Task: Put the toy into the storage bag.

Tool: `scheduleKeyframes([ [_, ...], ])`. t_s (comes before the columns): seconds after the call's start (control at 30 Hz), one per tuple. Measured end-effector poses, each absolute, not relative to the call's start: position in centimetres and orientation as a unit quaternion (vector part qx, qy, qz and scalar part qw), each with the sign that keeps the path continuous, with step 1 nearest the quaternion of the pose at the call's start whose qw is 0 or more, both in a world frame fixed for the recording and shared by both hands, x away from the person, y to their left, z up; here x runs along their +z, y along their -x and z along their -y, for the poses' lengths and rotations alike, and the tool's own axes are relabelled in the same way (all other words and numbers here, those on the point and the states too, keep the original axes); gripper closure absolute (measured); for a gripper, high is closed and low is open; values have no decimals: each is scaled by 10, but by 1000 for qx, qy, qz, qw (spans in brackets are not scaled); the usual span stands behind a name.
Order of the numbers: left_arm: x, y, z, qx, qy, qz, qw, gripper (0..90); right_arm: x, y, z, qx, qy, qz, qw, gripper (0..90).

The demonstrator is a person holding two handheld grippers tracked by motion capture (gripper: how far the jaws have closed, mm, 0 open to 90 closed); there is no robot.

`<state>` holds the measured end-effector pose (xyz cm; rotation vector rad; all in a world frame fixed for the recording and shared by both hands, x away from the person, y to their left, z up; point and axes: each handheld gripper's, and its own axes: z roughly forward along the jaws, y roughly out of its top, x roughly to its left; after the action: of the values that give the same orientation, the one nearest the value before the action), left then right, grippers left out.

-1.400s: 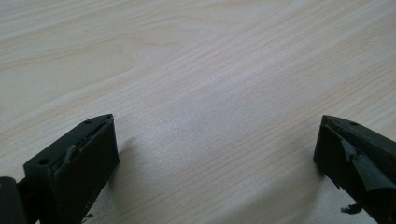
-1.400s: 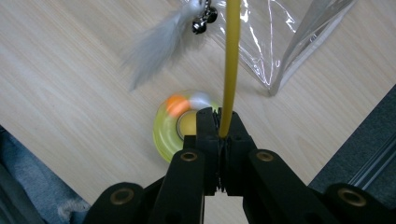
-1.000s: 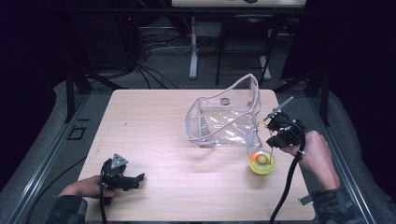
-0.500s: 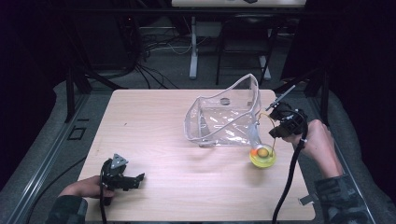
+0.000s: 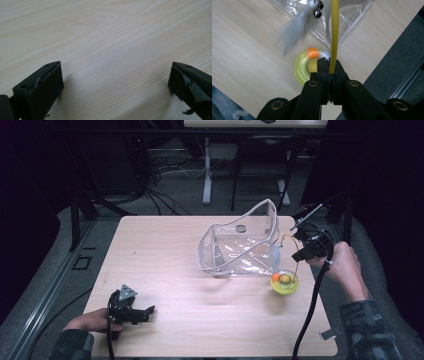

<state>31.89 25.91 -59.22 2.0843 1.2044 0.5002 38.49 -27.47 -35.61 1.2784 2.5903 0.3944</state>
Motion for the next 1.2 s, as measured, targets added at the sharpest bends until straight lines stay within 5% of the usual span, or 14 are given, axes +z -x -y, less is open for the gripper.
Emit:
scheduleKeyframes([
  [1.2, -592, -319, -259, 188, -800, -462, 335, 0, -332, -420, 297, 119, -468, -868, 117, 882],
])
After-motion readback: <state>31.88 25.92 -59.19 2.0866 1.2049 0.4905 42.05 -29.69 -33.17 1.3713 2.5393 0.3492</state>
